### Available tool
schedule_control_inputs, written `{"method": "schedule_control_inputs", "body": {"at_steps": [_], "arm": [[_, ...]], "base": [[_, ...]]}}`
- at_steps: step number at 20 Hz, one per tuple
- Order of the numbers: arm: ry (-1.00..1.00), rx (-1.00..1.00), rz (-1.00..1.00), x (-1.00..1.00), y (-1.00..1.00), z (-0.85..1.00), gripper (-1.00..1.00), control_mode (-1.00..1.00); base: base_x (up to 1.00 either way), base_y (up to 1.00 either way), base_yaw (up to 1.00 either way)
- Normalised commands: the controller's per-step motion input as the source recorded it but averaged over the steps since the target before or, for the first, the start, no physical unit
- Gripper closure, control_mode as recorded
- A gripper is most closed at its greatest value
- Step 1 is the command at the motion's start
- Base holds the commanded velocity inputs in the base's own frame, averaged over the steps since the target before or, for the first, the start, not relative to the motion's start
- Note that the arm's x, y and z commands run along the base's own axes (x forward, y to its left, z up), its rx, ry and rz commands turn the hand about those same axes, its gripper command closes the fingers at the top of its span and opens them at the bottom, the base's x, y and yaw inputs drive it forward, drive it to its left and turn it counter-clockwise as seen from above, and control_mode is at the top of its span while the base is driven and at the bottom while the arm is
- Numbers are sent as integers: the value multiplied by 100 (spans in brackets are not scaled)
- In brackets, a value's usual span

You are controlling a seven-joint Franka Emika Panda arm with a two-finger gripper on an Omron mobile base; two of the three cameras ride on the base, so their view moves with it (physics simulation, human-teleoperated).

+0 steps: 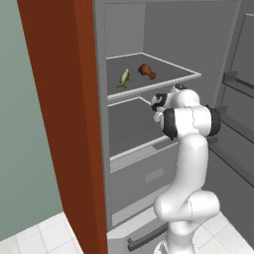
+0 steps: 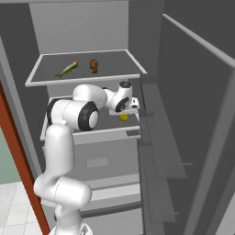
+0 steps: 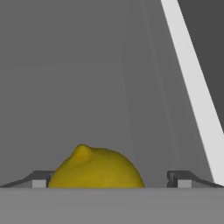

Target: Gather the lemon and corn from the fridge and place them on a tray on the dining counter. Then gather the chicken drumstick and fish from the fridge and place them on the other tray.

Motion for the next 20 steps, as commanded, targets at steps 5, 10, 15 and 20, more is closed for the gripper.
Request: {"method": "schedule_control_inputs", "body": {"at_steps": [5, 10, 15, 20], "arm": [[3, 0, 0, -14, 0, -25, -100, -100], [3, -1, 0, -9, 0, -28, 100, -100], [1, 0, 0, -21, 0, -23, 100, -100], [-6, 0, 0, -34, 0, -3, 100, -100]], "base": [[0, 0, 0], [0, 0, 0], [0, 0, 0], [0, 0, 0]]}}
